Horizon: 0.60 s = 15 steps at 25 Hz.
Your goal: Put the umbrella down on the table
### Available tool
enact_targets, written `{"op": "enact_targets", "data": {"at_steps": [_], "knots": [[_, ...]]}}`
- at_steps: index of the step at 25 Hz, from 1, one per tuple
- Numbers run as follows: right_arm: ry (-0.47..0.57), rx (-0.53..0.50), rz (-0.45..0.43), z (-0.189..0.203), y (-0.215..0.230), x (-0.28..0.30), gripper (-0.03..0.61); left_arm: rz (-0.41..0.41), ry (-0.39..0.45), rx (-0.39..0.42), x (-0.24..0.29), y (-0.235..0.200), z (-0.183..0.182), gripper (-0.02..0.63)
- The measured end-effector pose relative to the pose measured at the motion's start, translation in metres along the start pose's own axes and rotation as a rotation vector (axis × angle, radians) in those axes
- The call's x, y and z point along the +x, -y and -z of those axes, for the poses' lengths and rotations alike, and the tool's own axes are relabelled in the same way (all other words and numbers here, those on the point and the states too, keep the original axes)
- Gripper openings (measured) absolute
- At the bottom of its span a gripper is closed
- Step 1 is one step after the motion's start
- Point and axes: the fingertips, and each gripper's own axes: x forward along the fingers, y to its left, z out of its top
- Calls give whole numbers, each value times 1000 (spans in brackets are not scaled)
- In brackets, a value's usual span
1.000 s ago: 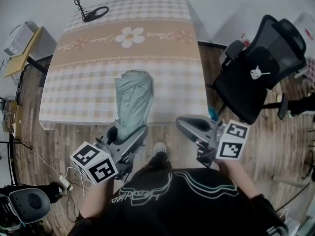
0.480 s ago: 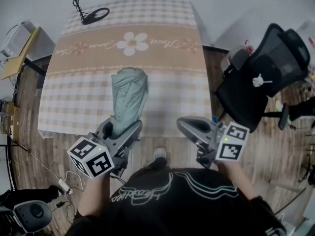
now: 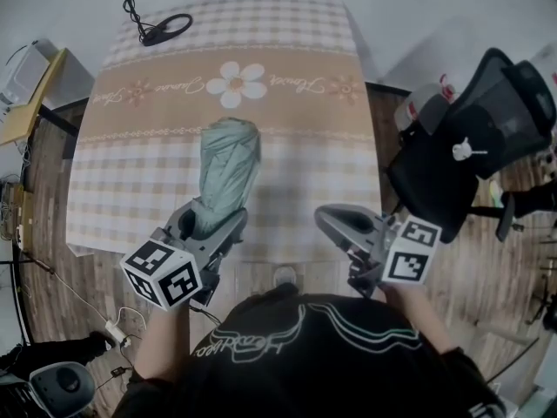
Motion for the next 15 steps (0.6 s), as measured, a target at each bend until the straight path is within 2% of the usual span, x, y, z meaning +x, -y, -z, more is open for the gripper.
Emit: {"op": "enact_targets", "data": {"at_steps": [3,15], "knots": [[-1,11,4,-2,9,5,12,-27,-31,23,9,-15,3,260],[-3,57,35,-6,37,15,12,-91,-136,15,38,-61,25,259]]}}
